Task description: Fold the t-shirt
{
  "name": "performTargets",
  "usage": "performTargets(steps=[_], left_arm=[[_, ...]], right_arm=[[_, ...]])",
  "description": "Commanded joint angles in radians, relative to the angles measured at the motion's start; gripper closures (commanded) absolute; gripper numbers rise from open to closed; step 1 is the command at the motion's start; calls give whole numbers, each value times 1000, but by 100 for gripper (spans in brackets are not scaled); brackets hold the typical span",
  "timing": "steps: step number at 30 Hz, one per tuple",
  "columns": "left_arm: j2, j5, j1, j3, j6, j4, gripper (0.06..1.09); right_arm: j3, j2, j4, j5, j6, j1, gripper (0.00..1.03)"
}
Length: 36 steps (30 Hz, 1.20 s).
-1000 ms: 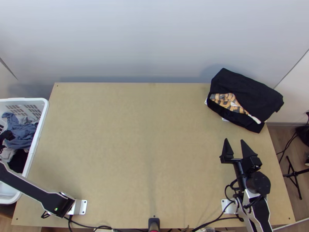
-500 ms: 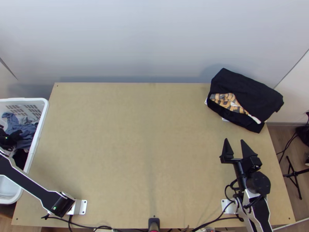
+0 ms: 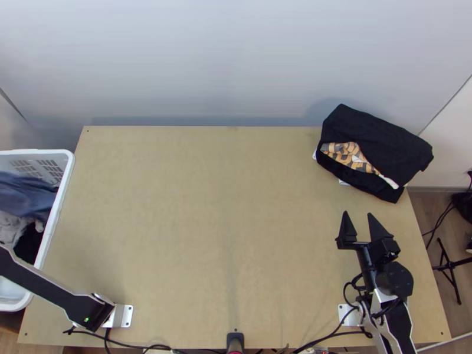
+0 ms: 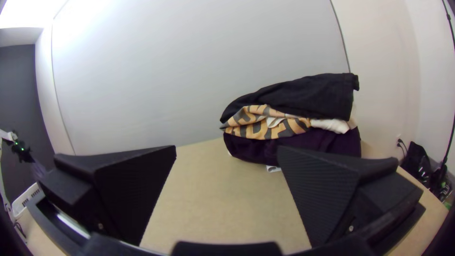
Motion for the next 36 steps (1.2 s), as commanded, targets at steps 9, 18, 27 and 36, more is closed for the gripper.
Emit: performTargets(steps=[9,18,27,36], left_arm=[[-537,209,-18,27,-158,-119,105],[-847,300,-206,-115,-158,-283,105],[-1269,157,-877,-524,-255,-122,105],[-1347,-303,-1900,-665,-427,-44,105]], right_arm=[[0,0,0,0,0,0,4],[0,0,0,0,0,0,4],[0,0,0,0,0,0,4],[0,0,0,0,0,0,4]])
